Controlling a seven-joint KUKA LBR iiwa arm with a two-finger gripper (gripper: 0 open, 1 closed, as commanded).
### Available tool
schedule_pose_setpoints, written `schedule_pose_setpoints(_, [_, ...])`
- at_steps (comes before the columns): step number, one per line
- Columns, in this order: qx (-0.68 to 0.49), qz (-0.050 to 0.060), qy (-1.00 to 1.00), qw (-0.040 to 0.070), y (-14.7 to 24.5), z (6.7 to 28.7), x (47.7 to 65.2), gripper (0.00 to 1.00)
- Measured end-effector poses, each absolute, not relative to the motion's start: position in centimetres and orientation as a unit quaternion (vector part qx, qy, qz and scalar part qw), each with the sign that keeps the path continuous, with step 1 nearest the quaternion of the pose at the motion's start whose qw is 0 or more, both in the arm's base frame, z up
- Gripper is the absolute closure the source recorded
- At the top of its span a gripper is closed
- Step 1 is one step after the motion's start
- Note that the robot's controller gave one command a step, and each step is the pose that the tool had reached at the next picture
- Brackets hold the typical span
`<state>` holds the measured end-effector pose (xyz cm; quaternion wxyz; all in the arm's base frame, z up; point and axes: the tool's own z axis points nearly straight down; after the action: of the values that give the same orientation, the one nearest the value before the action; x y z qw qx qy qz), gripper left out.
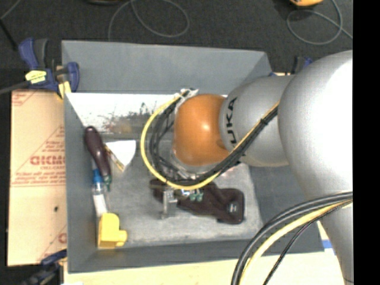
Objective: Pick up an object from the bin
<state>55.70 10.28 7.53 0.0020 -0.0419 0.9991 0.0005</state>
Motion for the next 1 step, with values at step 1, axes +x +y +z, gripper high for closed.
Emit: schedule_pose_setpoints(1, [-0.049,0.002,0.999,0.002,7.77,7.37,55.88,0.0])
